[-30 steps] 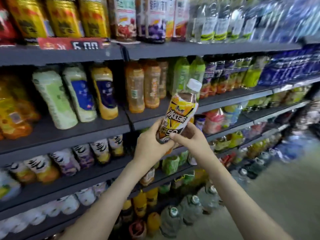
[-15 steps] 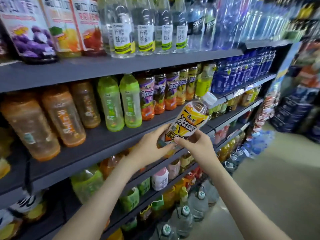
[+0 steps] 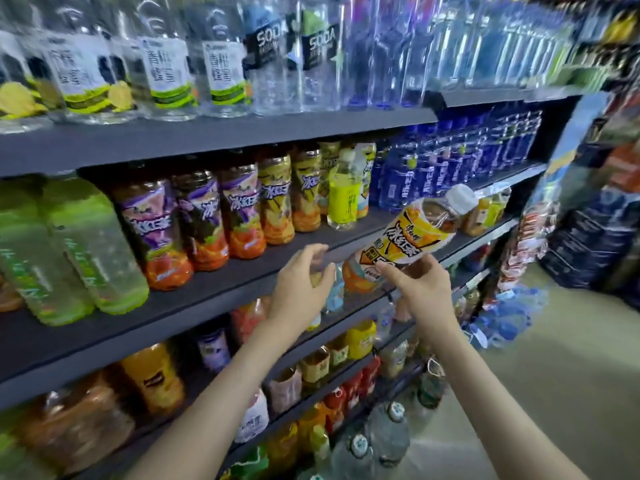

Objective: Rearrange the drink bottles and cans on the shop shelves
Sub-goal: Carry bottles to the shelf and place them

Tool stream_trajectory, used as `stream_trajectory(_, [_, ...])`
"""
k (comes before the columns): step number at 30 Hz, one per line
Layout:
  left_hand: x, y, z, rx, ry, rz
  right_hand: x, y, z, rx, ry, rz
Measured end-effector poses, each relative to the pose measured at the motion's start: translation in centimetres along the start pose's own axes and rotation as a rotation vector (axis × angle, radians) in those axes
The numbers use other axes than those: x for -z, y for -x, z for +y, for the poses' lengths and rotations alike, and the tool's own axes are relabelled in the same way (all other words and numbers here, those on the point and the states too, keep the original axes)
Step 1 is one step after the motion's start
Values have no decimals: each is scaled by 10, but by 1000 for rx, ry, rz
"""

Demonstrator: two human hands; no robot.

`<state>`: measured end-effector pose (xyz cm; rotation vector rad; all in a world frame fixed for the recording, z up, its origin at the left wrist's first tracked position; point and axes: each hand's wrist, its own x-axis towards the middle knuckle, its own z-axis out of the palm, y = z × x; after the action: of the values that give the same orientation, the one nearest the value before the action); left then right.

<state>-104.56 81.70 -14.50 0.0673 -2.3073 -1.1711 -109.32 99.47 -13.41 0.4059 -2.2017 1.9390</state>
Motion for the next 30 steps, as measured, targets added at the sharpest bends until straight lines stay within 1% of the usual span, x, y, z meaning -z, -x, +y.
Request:
stream_trajectory(3, [-47, -28, 12, 102, -55, 106, 40, -42, 20, 24, -2, -39])
stream_trajectory(5, [-69, -47, 19, 157, -51, 190, 59, -67, 31, 28, -3, -66])
stream_trajectory(10, [-94, -91, 24, 232, -115, 341, 75, -120, 41, 47, -67, -156])
stream_trajectory(18, [-125, -166, 3, 367, -239, 327, 54, -187, 65, 31, -72, -176])
stream_trajectory(21, [-138, -183, -8, 378, -236, 366, 48, -203, 68, 34, -65, -193])
stream_trajectory(24, [-145, -192, -13, 413, -231, 444, 41, -215, 76, 55, -77, -251])
stream_trajectory(26, [-145, -194, -16, 425, -268, 462, 37, -219, 80, 65, -82, -302])
stream_trajectory(30, [-138, -175, -17, 384, -285, 522, 24, -231, 82, 113, -33, -439])
